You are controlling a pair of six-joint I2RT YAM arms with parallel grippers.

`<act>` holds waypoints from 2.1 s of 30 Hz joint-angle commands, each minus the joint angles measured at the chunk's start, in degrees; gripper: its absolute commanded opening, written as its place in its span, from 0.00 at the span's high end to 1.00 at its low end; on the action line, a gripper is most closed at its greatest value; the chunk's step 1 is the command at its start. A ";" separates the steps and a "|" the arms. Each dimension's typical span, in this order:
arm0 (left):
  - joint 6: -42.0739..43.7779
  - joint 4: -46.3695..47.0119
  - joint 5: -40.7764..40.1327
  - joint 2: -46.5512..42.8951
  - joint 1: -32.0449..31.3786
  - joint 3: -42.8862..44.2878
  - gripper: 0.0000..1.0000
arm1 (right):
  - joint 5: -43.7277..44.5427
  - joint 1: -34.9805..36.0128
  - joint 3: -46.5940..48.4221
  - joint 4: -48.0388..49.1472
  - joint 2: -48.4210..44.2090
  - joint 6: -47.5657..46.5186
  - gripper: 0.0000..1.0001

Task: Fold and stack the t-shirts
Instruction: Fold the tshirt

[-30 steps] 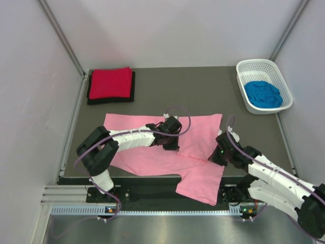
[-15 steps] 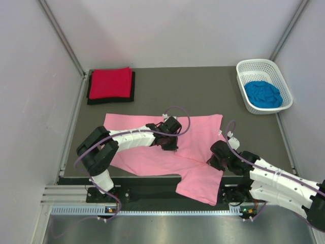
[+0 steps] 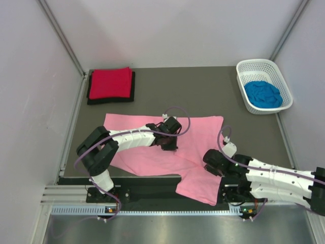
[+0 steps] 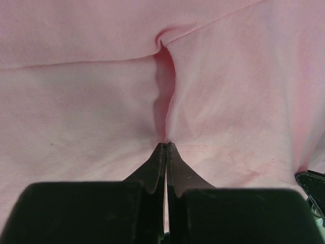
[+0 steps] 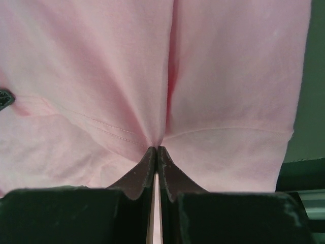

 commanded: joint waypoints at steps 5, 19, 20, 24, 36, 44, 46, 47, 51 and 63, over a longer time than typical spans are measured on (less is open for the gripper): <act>0.58 -1.96 -1.49 -1.51 -0.26 1.49 1.00 | 4.99 4.40 2.73 -1.91 2.82 7.16 1.00; 1.98 -7.59 -3.59 -2.30 -0.88 4.99 0.71 | 9.99 2.74 7.64 -6.55 0.89 1.21 0.72; 2.16 -8.20 -4.64 -3.00 -0.88 5.70 0.69 | 10.70 1.51 8.52 -7.35 0.54 -0.38 0.69; 4.09 -13.04 -7.10 -3.53 0.00 10.35 0.65 | 4.58 -12.00 11.42 -2.64 -2.44 -17.58 0.57; 10.95 -11.47 3.25 -2.75 27.21 15.29 0.64 | -28.57 -51.93 29.42 10.74 23.69 -61.20 0.57; 11.21 -11.11 6.24 4.81 40.86 16.52 0.64 | -33.50 -57.12 43.32 9.17 44.81 -70.88 0.57; 11.21 -10.50 6.07 5.95 43.85 15.73 0.64 | -34.20 -57.82 44.56 9.25 46.58 -72.55 0.56; 11.21 -10.32 5.98 6.40 44.64 15.47 0.64 | -34.30 -58.09 45.35 9.17 48.07 -72.73 0.57; 11.65 -9.88 5.72 8.68 48.86 14.32 0.65 | -33.77 -59.06 46.15 9.34 51.68 -72.73 0.59; 10.95 -8.30 -1.21 10.27 53.88 10.19 0.65 | -29.55 -60.64 41.67 19.27 55.55 -68.61 0.95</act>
